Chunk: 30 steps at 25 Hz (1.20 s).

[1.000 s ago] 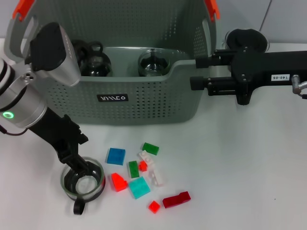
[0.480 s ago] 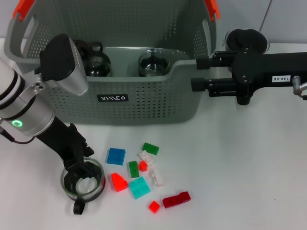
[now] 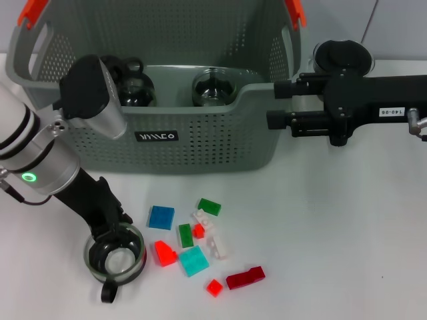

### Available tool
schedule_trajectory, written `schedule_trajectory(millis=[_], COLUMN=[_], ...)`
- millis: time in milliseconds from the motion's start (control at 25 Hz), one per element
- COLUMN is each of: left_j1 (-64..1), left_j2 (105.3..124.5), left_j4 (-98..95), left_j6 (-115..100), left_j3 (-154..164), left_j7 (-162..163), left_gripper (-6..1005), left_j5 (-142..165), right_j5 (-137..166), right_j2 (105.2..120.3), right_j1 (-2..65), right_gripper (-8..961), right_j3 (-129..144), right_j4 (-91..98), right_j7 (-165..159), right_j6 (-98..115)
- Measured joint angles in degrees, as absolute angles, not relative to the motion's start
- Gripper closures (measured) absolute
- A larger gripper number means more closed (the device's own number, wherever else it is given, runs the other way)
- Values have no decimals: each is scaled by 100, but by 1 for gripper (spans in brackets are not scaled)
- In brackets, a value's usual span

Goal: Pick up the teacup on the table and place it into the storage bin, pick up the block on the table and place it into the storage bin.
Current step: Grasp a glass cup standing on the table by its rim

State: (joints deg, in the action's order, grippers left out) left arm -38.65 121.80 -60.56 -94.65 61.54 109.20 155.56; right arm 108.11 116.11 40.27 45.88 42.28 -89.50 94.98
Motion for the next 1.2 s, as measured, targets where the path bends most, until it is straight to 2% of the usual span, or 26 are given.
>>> schedule_trajectory(millis=[80, 280, 400, 640, 840, 1200], left_j1=[-3886, -3901, -3903, -3924, -3955, -4052], left_j2=[12181, 12184, 12194, 12207, 12196, 12157], left_j4=[-5994, -5963, -5983, -5967, -5955, -6006], left_j6=[-9444, -9403, -9394, -9353, -9427, -9746], left_j3=[6168, 6233, 6246, 6356, 6354, 6307], left_j7=[10919, 10932, 10931, 10970, 10997, 10995], left_gripper=[546, 720, 769, 773, 931, 936], left_j5=[15575, 15600, 15601, 15682, 15706, 15637], right_j5=[10811, 10811, 10811, 10811, 10811, 10811], right_j2=[11610, 11605, 11604, 11601, 11601, 11593], right_j1=[4021, 4006, 4000, 3999, 3996, 3990], right_gripper=[255, 255, 255, 255, 254, 255], right_j3=[4588, 4588, 4588, 4580, 4544, 4535], right_j4=[4227, 4227, 4227, 4227, 4227, 4227], right_j7=[-8943, -8939, -8938, -8930, -8923, -8910], right_j6=[9496, 9493, 9493, 9492, 9496, 9501])
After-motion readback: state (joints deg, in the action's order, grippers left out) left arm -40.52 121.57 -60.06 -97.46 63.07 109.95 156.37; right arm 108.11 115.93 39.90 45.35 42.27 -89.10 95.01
